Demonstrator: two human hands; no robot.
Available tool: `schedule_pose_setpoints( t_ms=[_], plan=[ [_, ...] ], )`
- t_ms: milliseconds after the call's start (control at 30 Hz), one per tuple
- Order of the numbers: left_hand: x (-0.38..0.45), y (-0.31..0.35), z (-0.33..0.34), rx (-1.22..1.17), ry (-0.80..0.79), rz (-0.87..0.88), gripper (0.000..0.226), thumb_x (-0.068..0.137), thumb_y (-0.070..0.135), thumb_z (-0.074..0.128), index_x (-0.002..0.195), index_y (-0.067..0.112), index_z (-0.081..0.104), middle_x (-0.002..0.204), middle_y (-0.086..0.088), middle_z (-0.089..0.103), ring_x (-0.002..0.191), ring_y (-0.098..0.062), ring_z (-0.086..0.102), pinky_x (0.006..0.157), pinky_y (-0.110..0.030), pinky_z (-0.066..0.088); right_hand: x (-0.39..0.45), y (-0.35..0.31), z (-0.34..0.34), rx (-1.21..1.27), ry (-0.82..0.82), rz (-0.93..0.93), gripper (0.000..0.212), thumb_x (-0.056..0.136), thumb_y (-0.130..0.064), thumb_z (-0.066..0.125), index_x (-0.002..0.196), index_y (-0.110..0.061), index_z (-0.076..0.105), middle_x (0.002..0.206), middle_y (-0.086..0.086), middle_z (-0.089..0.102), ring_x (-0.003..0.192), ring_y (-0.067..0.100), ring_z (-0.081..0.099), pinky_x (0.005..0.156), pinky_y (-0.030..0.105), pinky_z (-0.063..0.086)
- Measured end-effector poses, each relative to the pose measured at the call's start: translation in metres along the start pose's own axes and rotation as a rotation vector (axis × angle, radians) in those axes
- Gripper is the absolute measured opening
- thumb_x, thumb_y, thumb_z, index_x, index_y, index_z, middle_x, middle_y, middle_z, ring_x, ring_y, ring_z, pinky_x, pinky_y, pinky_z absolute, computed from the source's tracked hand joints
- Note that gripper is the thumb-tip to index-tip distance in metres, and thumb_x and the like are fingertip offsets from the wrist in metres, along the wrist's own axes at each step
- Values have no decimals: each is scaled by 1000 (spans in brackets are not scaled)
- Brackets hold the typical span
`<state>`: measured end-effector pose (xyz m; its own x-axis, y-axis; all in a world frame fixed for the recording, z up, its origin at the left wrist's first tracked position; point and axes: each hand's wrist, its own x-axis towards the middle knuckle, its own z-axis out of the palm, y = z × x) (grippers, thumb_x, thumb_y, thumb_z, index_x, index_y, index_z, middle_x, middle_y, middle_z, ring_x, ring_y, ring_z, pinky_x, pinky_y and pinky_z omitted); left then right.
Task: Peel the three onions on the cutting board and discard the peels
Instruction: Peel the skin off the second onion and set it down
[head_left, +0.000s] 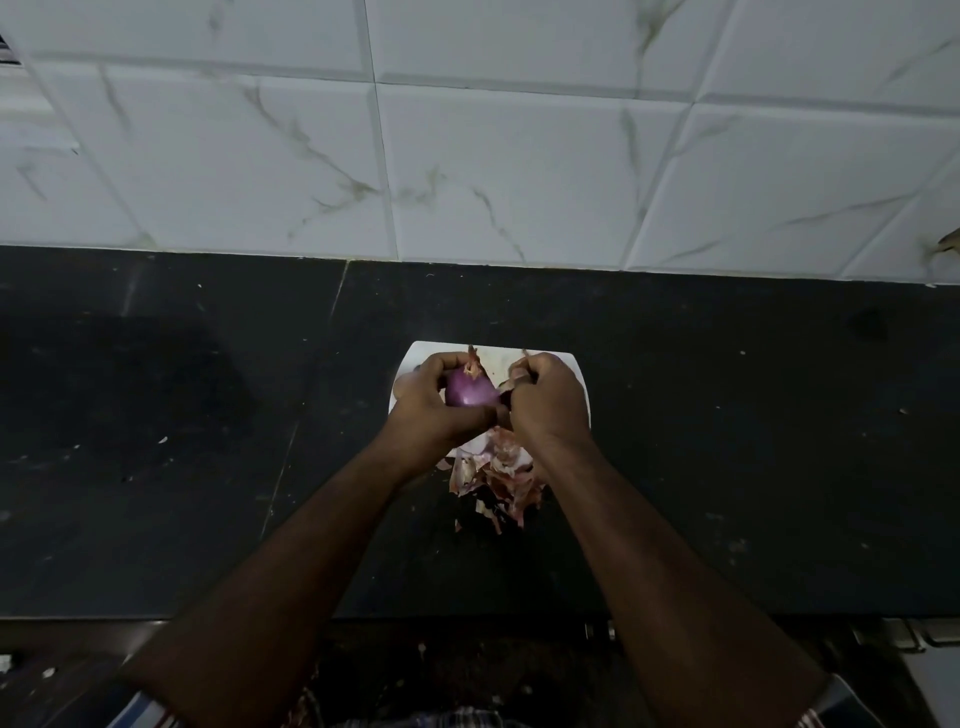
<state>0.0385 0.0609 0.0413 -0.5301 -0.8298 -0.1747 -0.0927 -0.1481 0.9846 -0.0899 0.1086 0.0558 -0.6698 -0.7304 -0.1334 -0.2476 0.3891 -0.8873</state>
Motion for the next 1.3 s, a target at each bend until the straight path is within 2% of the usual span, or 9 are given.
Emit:
schedule_pose_setpoints(
  t_ms=[133,233,400,533,633,767,900,1100,1300],
  plan=[
    [-2,4,-4,-209,-72,-56,61,75,-3,82,127,15,56,133,-15,55,110,-34,66,83,-39,60,2,5,-12,186,-61,80,17,103,-11,46,99,-12,63,91,0,65,73,13,68,57,25,59],
    [-3,4,-4,-363,-137,-110,53,83,-8,70,131,10,54,128,-18,56,99,-33,65,80,-38,59,0,5,-21,309,-134,37,13,100,-7,52,100,-7,65,90,8,71,63,16,71,60,34,61],
    [-4,4,-10,-565,-195,-227,52,89,-11,52,137,8,47,138,-19,55,114,-44,63,86,-52,59,5,25,-31,-32,-152,-145,23,97,-3,53,103,-16,71,92,5,72,71,14,72,69,34,61],
    [-2,1,-13,-551,-218,-265,53,87,-10,47,137,8,48,131,-28,56,115,-45,63,85,-47,60,1,30,-36,-314,-292,-227,27,94,-13,63,117,-23,72,114,-6,72,100,7,67,91,28,54],
    [-2,2,-10,-509,-236,-250,58,78,-4,53,135,7,52,119,-23,63,107,-37,66,84,-46,59,-4,11,-33,-103,-258,-312,24,92,-23,68,115,-22,73,104,-16,71,94,-2,66,83,19,51],
    [-3,4,-5,-440,-240,-203,50,89,-7,52,137,7,51,124,-25,62,106,-33,66,81,-43,59,-5,-1,-23,-81,-178,-421,18,87,-25,74,104,-19,77,84,-19,68,83,-11,63,72,6,47],
    [-4,2,-7,-418,-227,-200,59,75,-3,58,132,9,54,116,-20,66,108,-36,67,85,-47,57,-1,2,-23,-63,-177,-445,14,89,-17,71,101,-13,78,85,-12,71,78,-10,64,69,7,49],
    [-6,1,-6,-394,-198,-196,64,72,-3,58,134,10,53,130,-26,58,106,-34,66,83,-46,58,-3,8,-16,-192,-108,-537,16,94,-15,64,102,-14,77,88,-12,66,81,-16,53,74,-1,36],
    [-7,2,-5,-362,-208,-191,66,71,-2,58,135,10,52,126,-26,59,101,-31,67,85,-48,59,1,14,-14,-120,-99,-459,15,95,-15,61,97,-11,76,86,-5,71,79,3,65,72,15,53]
  ],
)
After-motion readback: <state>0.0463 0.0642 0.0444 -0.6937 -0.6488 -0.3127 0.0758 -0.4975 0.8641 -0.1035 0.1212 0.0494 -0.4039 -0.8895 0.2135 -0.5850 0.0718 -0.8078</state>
